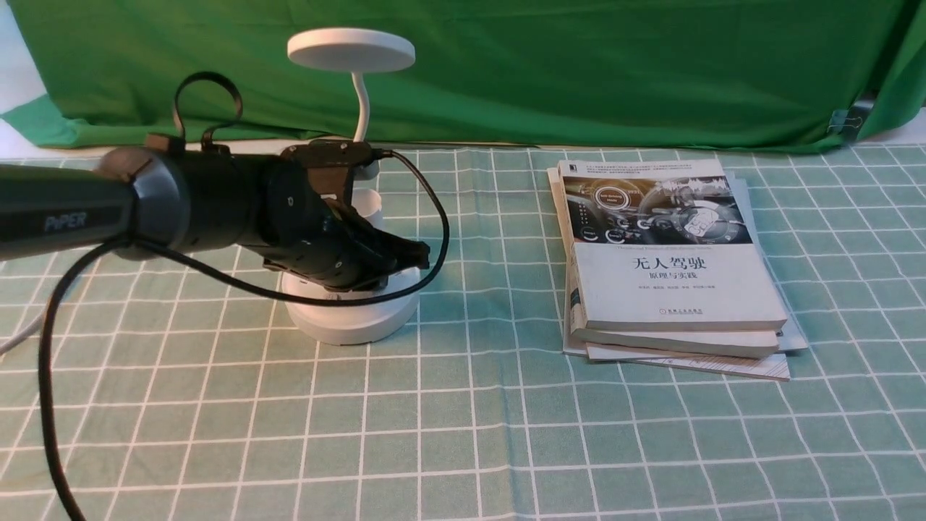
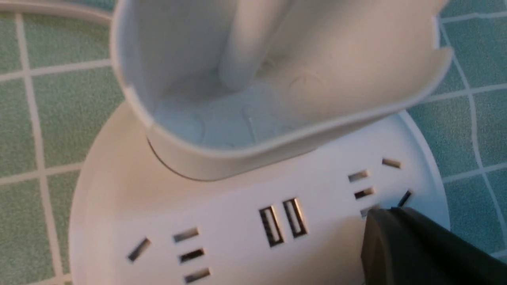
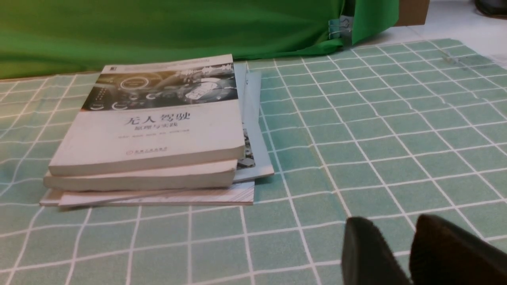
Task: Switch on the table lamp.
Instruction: 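Press the power button on the lamp base to turn the lamp on with the left gripper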
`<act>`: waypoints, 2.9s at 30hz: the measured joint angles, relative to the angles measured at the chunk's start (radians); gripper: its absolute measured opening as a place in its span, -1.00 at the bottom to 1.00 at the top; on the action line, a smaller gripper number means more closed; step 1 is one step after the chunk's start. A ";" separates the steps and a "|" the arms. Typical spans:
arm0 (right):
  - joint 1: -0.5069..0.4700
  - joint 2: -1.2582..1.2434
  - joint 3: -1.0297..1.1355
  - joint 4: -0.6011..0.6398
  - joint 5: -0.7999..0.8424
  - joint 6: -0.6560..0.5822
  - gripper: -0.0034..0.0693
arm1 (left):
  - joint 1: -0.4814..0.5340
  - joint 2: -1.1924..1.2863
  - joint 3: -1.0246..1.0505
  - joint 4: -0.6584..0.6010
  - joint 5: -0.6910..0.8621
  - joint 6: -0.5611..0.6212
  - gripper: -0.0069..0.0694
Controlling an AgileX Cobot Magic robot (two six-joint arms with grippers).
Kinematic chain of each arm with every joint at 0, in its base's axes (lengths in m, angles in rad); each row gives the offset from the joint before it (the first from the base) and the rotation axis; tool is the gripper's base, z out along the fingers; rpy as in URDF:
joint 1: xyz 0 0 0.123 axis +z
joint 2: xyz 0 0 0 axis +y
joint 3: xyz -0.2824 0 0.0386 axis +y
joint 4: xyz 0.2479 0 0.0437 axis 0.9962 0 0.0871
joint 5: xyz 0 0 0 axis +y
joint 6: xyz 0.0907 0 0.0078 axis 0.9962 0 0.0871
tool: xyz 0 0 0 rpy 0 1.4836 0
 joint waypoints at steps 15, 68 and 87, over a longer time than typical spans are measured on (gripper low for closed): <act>0.000 0.000 0.000 0.000 0.000 0.000 -0.25 | -0.001 -0.054 0.013 0.026 0.067 -0.002 -0.81; 0.000 0.000 0.000 0.000 0.000 0.000 -0.25 | -0.029 -0.060 0.013 0.011 0.110 -0.003 -0.81; 0.000 0.000 0.000 0.000 0.000 0.000 -0.25 | -0.029 -0.048 0.013 0.086 0.107 -0.048 -0.81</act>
